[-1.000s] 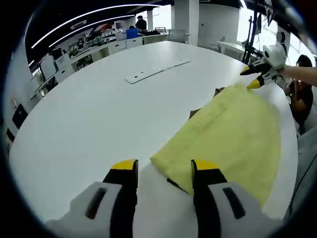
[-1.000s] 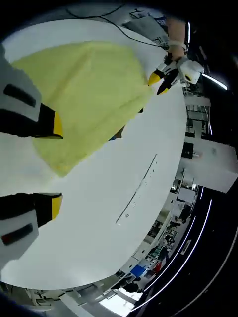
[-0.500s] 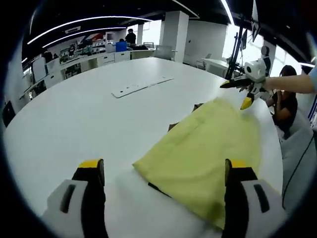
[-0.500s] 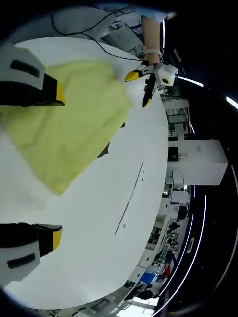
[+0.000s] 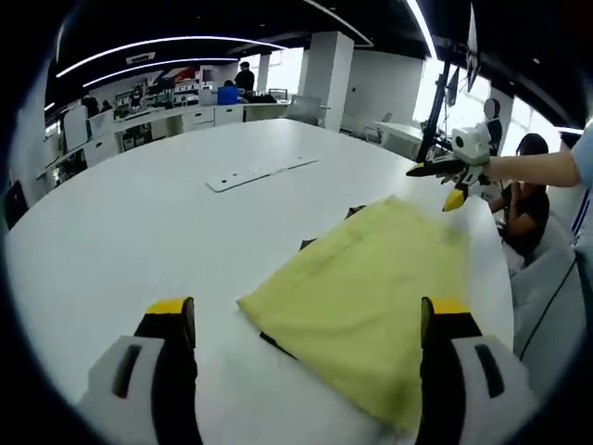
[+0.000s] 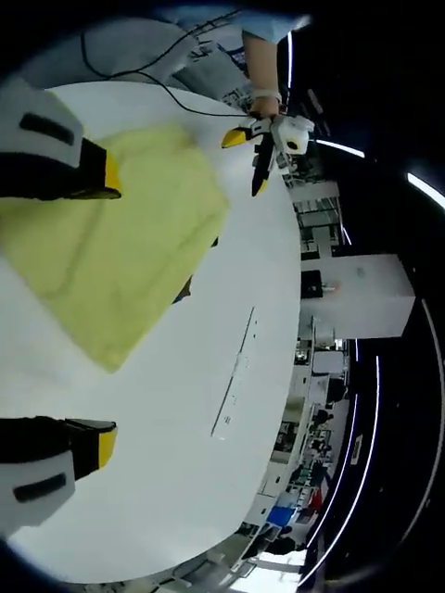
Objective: Fold the garment on the visible template until the final outline fits inside the template.
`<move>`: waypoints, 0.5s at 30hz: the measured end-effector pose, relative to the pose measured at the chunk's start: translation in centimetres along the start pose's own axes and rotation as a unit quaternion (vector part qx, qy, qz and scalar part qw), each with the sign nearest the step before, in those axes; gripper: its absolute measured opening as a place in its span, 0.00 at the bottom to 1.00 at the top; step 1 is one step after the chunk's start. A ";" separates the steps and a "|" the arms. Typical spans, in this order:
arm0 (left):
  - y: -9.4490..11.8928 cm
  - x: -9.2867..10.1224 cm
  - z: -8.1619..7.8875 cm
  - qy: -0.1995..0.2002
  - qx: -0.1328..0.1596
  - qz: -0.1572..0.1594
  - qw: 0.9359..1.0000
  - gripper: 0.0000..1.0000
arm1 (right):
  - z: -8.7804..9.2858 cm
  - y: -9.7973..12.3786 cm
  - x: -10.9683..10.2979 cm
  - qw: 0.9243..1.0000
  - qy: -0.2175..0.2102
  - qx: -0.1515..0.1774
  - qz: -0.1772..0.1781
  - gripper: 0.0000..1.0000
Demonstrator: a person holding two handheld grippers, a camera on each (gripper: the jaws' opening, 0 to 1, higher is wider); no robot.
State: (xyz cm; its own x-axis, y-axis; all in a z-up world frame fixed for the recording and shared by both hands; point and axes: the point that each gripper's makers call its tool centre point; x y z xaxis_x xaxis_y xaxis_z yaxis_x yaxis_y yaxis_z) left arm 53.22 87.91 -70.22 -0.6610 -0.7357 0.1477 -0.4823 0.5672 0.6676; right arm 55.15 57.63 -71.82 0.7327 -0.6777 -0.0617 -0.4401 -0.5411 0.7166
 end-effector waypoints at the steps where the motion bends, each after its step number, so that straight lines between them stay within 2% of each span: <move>1: 0.2 0.1 0.0 0.001 0.003 0.001 1.000 0.99 | 0.0 0.2 -0.2 1.000 -0.002 0.003 -0.002 1.00; 15: 2.6 1.9 2.4 0.027 0.015 0.011 0.999 0.96 | 1.6 3.1 -2.2 1.000 -0.019 0.013 -0.008 0.97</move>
Point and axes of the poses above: the point that each gripper's makers call its tool centre point, and the gripper's own axes: y roughly backward along the fingers, x roughly to its right, z roughly out of its underside, and after that the axes turned 10 degrees about -x, right-handed
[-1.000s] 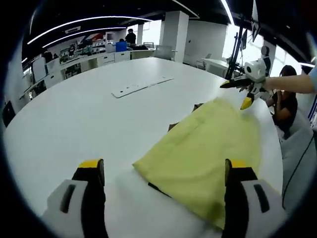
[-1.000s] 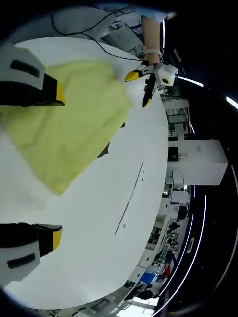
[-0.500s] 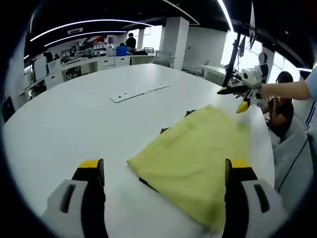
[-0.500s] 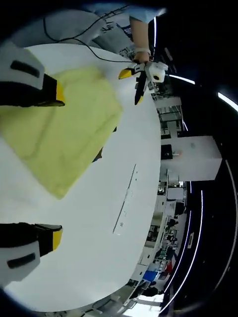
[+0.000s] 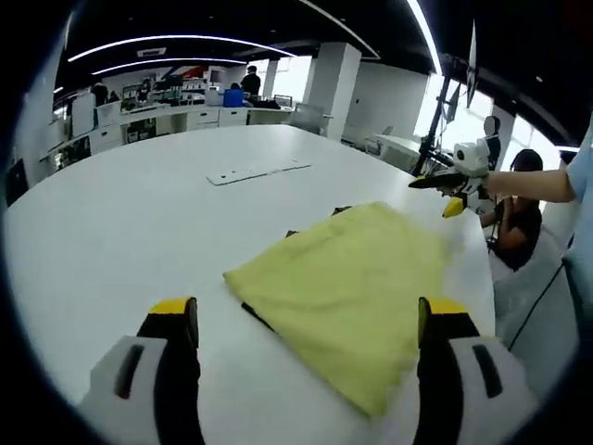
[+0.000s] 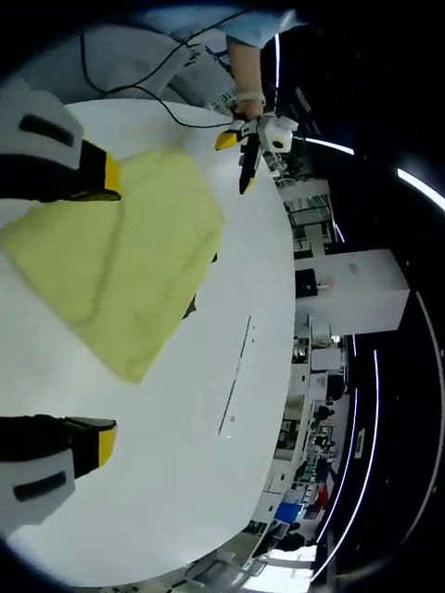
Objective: Fold the garment on the visible template until the final outline fits inside the template.
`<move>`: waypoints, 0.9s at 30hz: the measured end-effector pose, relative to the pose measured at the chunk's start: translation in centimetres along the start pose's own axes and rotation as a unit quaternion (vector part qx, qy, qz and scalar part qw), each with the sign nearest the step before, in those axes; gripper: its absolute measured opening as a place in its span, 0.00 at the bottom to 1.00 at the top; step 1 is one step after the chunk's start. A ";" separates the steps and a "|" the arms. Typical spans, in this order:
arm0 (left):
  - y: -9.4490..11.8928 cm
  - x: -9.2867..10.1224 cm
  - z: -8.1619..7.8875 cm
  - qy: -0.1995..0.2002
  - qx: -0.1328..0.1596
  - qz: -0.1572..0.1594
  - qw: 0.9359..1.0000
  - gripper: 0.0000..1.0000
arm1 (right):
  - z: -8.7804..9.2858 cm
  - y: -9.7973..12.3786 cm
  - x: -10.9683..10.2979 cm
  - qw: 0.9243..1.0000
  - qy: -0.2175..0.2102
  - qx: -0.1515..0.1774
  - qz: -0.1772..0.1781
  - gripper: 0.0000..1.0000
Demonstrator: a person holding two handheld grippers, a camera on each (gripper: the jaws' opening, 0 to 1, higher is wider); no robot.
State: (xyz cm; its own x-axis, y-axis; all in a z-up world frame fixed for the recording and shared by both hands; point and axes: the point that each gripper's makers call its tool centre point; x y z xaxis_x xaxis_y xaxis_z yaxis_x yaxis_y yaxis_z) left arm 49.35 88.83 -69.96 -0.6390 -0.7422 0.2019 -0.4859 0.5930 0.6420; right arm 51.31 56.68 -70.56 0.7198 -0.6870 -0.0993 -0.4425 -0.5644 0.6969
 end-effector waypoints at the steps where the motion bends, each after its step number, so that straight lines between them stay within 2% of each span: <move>1: 0.3 0.4 0.2 0.001 0.002 0.003 1.000 0.96 | 0.1 0.2 -0.1 1.000 -0.002 0.001 0.000 0.97; 6: 1.0 1.7 1.2 0.006 0.004 0.016 1.000 0.95 | 1.0 1.6 -1.0 1.000 -0.008 0.004 -0.001 0.96; 8: 1.4 1.7 1.7 0.003 0.002 0.006 1.000 0.92 | 1.5 2.1 -1.3 1.000 -0.016 0.008 -0.003 0.95; 16: 3.0 2.3 2.9 0.011 0.008 0.005 1.000 0.92 | 3.7 3.7 -1.9 0.999 -0.035 0.005 0.003 0.95; 21: 3.8 2.5 4.7 0.011 -0.006 0.001 1.000 0.90 | 4.6 4.6 -2.2 0.999 -0.044 0.010 0.007 0.94; 25: 3.8 2.8 6.3 0.020 -0.014 0.000 1.000 0.82 | 5.7 4.7 -3.3 0.998 -0.057 0.005 -0.009 0.87; 27: 3.7 2.9 7.0 0.028 -0.020 0.000 0.999 0.79 | 6.1 4.7 -3.7 0.998 -0.059 0.000 -0.013 0.79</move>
Point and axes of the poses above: the point that each gripper's makers call its tool centre point, and the gripper's own axes: y roughly backward along the fingers, x roughly to its right, z roughly out of its underside, and after that the axes turned 10 degrees about -x, right-handed
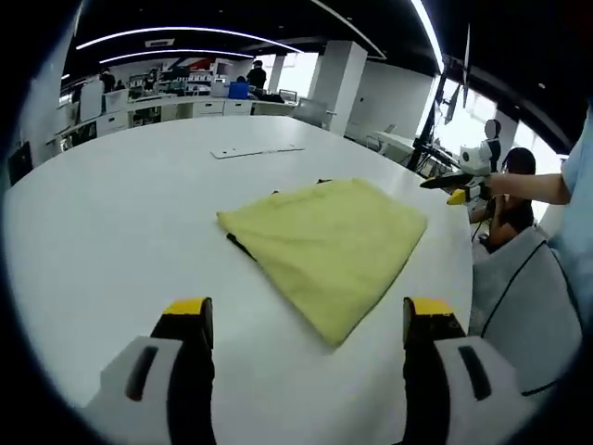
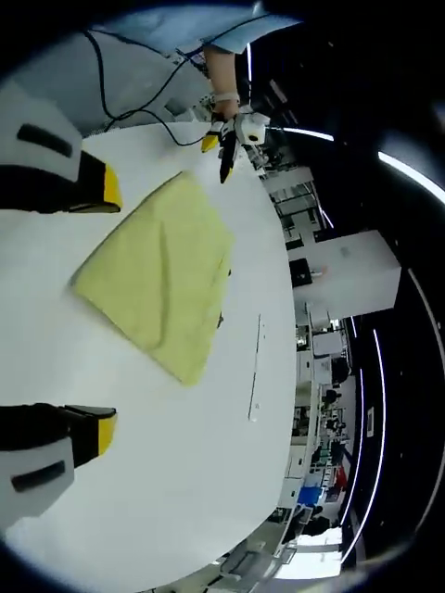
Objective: Fold the garment on the visible template until the final outline fits inside the template.
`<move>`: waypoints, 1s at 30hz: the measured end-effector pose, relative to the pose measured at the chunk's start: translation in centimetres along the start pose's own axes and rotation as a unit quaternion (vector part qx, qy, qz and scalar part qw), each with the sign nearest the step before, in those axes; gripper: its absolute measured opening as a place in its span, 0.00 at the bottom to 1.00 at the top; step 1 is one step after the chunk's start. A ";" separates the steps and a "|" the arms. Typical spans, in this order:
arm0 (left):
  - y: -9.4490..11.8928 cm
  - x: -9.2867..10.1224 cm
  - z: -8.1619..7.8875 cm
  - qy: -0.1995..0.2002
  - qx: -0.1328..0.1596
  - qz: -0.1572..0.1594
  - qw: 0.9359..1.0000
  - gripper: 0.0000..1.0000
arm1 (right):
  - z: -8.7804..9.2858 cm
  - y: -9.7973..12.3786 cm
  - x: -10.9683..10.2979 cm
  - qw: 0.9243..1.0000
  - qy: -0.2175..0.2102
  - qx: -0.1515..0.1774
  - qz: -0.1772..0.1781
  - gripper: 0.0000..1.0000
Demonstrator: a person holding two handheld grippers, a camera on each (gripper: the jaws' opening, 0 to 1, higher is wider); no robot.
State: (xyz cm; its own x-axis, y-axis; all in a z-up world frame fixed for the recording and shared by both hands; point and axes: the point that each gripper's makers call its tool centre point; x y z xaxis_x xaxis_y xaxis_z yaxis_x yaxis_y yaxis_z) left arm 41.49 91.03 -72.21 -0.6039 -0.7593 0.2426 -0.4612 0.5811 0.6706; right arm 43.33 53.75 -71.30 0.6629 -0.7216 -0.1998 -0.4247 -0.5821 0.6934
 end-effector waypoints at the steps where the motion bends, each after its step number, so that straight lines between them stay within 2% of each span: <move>1: -0.1 0.2 0.4 0.002 -0.001 0.003 1.000 0.77 | 0.2 0.0 -0.1 1.000 0.001 0.001 -0.005 0.76; 5: -0.4 1.1 1.3 0.004 -0.007 0.008 1.000 0.73 | 0.9 -0.2 -0.2 1.000 -0.011 -0.003 -0.009 0.69; 9: -0.7 1.5 1.9 0.010 -0.008 0.017 1.000 0.61 | 1.6 -0.5 -0.9 0.999 -0.016 -0.012 -0.025 0.60; 12: -1.3 1.8 2.7 0.011 -0.020 0.023 0.999 0.52 | 2.2 -1.0 -1.3 0.999 -0.018 -0.012 -0.035 0.57; 16: -1.9 1.9 3.3 0.013 -0.028 0.024 0.999 0.49 | 2.8 -1.6 -2.0 0.998 -0.030 -0.013 -0.052 0.51; 18: -2.2 2.0 3.5 0.009 -0.032 0.027 0.999 0.43 | 3.2 -1.8 -2.3 0.998 -0.032 -0.018 -0.056 0.48; 19: -2.3 2.2 3.2 0.003 -0.024 0.032 0.999 0.40 | 3.4 -1.9 -2.3 0.998 -0.033 -0.020 -0.058 0.46; 21: -2.5 2.7 3.4 0.007 -0.032 0.044 0.998 0.31 | 3.7 -2.1 -2.5 0.997 -0.038 -0.025 -0.061 0.44; 24: -2.5 2.9 3.4 0.009 -0.037 0.048 0.998 0.25 | 4.2 -2.3 -2.4 0.997 -0.043 -0.038 -0.058 0.40; 30: -2.3 2.8 2.8 0.016 -0.029 0.051 0.998 0.19 | 4.3 -2.6 -1.9 0.996 -0.051 -0.037 -0.061 0.30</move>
Point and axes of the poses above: the point that each gripper's makers call its tool centre point, and the gripper's own axes: y roughly backward along the fingers, x roughly to its right, z roughly out of its underside, and after that the axes turned 10 degrees about -x, right-handed
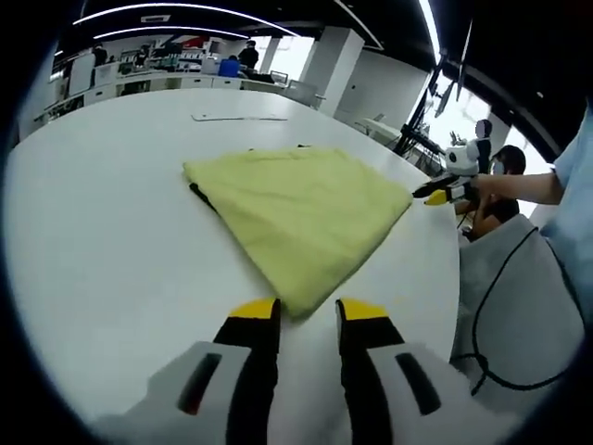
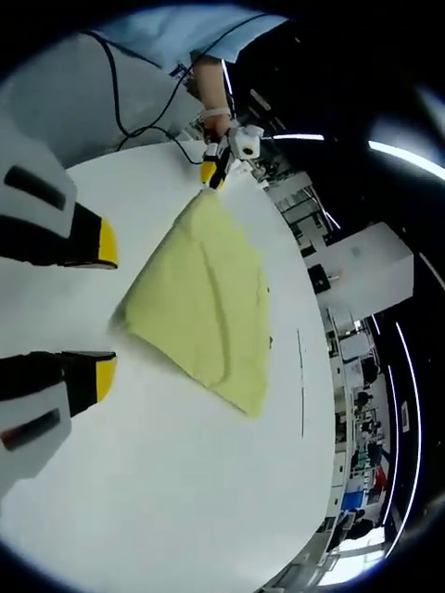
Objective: Fold the garment on the visible template until the final outline fits inside the template.
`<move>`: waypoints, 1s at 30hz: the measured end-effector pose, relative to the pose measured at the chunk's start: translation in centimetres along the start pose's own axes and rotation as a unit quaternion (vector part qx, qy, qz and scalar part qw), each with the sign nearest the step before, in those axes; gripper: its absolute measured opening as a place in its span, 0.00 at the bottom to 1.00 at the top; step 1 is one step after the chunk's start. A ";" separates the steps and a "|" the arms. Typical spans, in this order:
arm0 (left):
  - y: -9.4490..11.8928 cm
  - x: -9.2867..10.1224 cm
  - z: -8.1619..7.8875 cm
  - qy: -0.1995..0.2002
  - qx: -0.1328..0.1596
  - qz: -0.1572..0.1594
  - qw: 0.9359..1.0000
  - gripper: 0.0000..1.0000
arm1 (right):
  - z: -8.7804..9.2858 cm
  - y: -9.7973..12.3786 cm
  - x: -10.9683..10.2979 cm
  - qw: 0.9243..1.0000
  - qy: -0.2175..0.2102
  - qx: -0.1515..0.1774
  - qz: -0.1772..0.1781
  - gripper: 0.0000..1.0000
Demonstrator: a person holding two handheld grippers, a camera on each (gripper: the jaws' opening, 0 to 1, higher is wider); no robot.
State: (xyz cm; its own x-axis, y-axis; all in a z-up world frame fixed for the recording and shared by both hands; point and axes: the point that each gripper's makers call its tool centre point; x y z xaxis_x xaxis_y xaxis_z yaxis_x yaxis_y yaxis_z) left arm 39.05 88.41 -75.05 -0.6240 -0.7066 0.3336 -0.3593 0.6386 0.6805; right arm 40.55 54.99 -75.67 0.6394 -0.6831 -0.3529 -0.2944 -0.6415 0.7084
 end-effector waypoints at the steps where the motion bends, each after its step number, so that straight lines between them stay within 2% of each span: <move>1: 0.1 0.0 -0.1 0.003 0.002 0.001 1.000 0.17 | -0.2 -0.1 0.2 1.000 -0.003 0.003 -0.001 0.29; 6: 0.2 -0.2 -0.3 0.025 0.012 0.008 1.000 0.06 | -1.3 -0.4 0.2 1.000 0.003 0.013 -0.004 0.24; 12: 0.5 -0.5 0.0 0.041 0.014 0.009 0.999 0.01 | -1.6 -0.3 0.1 1.000 -0.007 0.012 -0.003 0.00; 21: 0.4 -0.7 0.9 0.060 0.008 0.007 0.998 0.00 | -1.1 0.8 0.6 0.999 -0.040 0.018 0.004 0.00; 30: 0.7 0.7 2.7 0.076 0.003 0.014 0.997 0.00 | 0.6 1.3 0.0 0.999 -0.050 0.010 0.002 0.00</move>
State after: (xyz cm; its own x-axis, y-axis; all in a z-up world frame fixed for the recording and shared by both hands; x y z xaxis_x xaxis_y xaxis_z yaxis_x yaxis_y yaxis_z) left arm 36.49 89.16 -76.09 -0.5213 -0.7261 0.4483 -0.3470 0.6604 0.6659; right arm 39.77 53.99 -75.11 0.5636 -0.7170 -0.4102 -0.3122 -0.6447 0.6978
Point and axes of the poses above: the point that each gripper's makers call its tool centre point, and the gripper's own axes: y roughly backward along the fingers, x roughly to its right, z roughly out of its underside, and after that the axes turned 10 degrees about -x, right-handed
